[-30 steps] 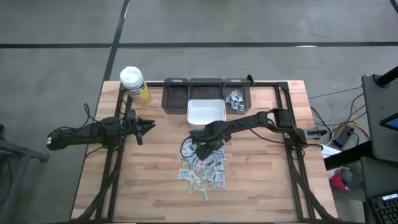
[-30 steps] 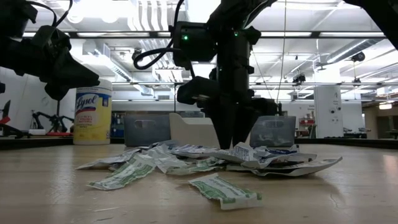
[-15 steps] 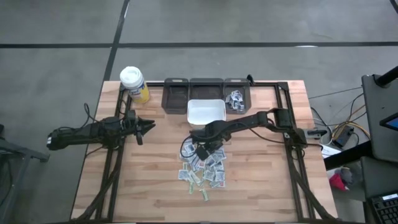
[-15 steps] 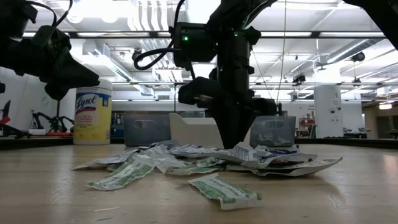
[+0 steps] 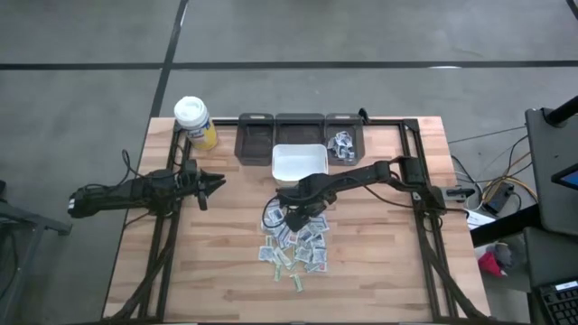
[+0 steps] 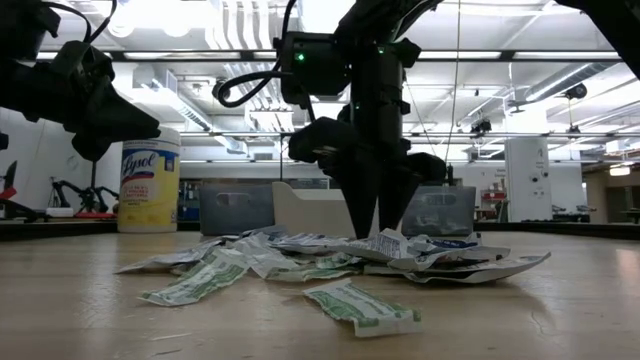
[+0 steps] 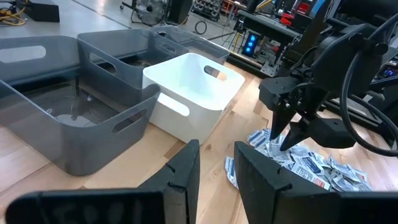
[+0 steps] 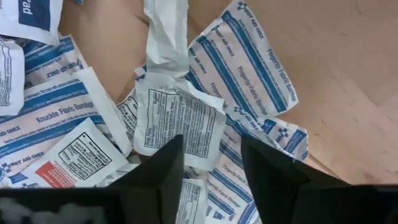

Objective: Pick & Place First Aid Supplies
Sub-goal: Put the blue alcohol pad into the right black bin

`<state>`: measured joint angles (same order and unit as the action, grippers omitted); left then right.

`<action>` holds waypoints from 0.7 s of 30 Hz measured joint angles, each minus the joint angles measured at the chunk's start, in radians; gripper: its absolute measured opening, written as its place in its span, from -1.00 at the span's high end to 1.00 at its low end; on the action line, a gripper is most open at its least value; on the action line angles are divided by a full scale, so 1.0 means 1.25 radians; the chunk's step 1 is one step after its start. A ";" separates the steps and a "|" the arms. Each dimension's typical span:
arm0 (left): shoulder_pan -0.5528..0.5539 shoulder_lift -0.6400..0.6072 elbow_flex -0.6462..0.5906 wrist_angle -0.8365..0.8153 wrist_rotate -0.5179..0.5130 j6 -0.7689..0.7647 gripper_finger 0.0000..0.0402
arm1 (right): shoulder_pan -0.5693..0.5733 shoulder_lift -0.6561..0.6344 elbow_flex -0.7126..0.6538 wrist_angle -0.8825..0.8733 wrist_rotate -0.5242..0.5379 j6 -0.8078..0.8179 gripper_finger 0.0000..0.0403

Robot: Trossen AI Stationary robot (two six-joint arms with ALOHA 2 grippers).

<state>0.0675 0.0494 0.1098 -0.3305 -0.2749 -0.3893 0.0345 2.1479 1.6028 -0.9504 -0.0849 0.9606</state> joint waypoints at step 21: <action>0.000 0.000 0.000 0.000 0.000 0.000 0.53 | -0.001 0.022 -0.002 -0.003 -0.001 -0.024 0.39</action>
<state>0.0677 0.0494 0.1101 -0.3305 -0.2749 -0.3893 0.0334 2.1754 1.6009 -0.9543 -0.0856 0.9310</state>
